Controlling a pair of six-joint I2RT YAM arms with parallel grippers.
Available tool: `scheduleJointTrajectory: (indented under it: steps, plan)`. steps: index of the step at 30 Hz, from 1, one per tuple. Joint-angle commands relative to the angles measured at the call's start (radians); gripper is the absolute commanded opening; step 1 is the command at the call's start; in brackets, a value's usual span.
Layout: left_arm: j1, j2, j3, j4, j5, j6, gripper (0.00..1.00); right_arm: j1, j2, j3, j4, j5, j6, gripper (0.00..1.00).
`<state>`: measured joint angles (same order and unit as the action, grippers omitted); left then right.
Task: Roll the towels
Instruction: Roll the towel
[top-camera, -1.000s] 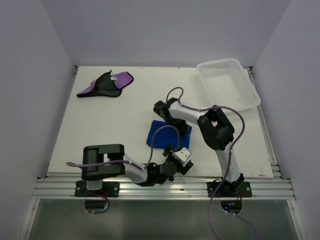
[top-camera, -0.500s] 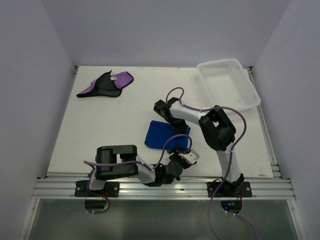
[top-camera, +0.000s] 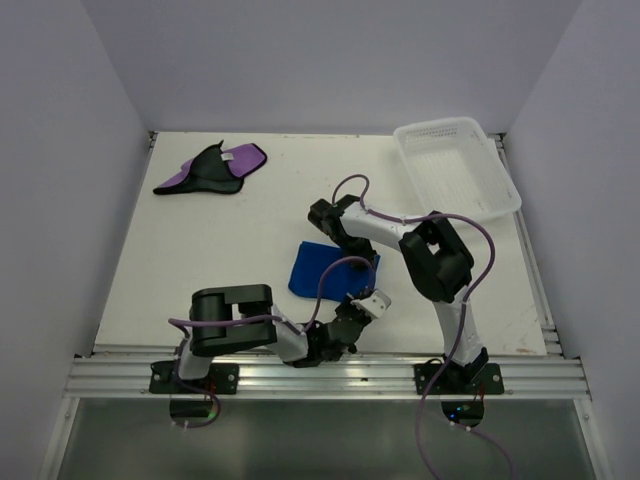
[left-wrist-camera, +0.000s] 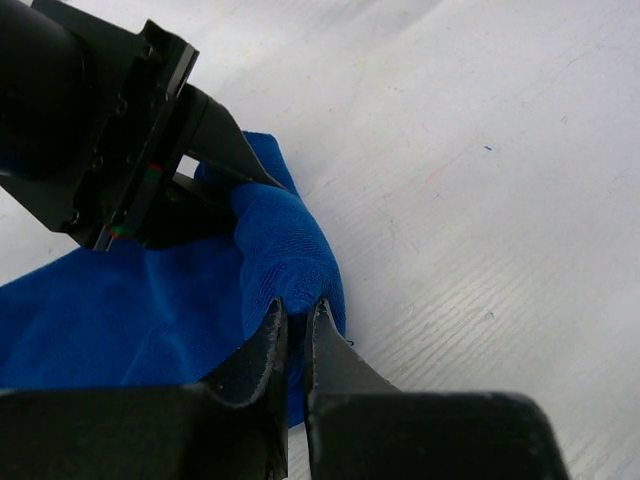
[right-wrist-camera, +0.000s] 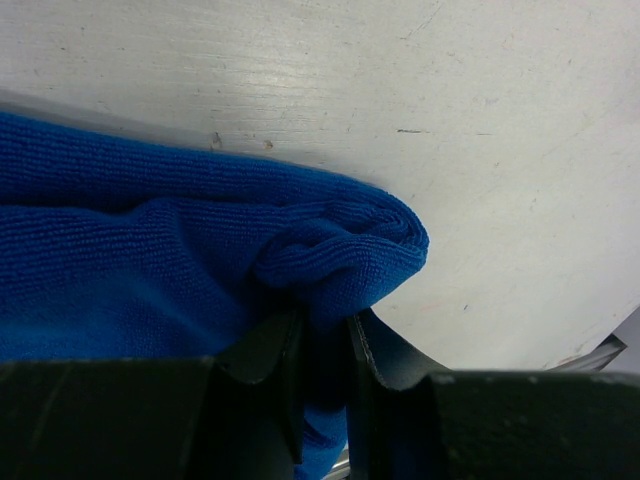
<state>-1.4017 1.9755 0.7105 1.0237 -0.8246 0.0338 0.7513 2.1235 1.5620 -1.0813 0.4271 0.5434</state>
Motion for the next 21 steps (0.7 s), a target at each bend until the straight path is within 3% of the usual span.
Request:
scheduleJointTrajectory:
  steps: [1, 10, 21]
  plan:
    - [0.036, -0.056, -0.045, 0.039, 0.025, -0.119, 0.0, 0.016, 0.027, -0.022, 0.167, -0.205, 0.039, 0.0]
    - [0.09, -0.115, -0.117, 0.023, 0.09, -0.288, 0.0, 0.006, 0.03, -0.014, 0.166, -0.217, 0.049, 0.01]
    - [0.093, -0.204, -0.18, -0.052, 0.108, -0.506, 0.0, -0.029, -0.028, -0.002, 0.193, -0.281, 0.069, 0.33]
